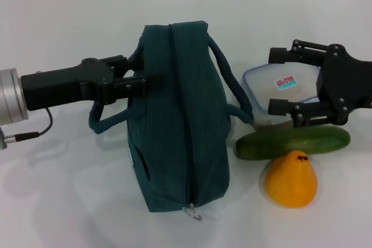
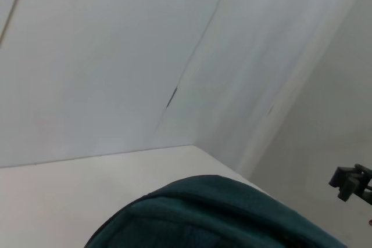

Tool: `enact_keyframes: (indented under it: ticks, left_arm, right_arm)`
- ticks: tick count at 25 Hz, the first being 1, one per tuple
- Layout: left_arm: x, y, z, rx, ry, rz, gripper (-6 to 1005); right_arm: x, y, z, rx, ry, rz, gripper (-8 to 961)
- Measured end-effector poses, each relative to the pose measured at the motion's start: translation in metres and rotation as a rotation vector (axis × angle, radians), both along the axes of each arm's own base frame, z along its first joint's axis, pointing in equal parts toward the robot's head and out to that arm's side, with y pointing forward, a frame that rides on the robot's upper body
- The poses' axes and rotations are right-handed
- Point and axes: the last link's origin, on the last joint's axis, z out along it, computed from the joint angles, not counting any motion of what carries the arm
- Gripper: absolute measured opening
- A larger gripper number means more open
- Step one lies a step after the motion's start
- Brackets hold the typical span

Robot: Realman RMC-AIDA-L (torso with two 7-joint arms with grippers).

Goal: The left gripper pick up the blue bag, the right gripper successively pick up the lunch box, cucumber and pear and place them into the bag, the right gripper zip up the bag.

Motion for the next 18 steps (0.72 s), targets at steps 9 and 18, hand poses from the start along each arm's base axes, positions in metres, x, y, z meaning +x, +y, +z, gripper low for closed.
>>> enact_keyframes:
  ticks: [9,18]
  left_arm:
    - [0.001,0.004,-0.007,0.043,-0.034,-0.045,698]
    - [0.0,0.022,-0.011,0.072,-0.074,0.034,227]
  right_arm:
    - [0.001,0.0,0.0,0.024,-0.01,0.026,871]
    - [0.011,0.017,0.006,0.159,-0.016,-0.059,871]
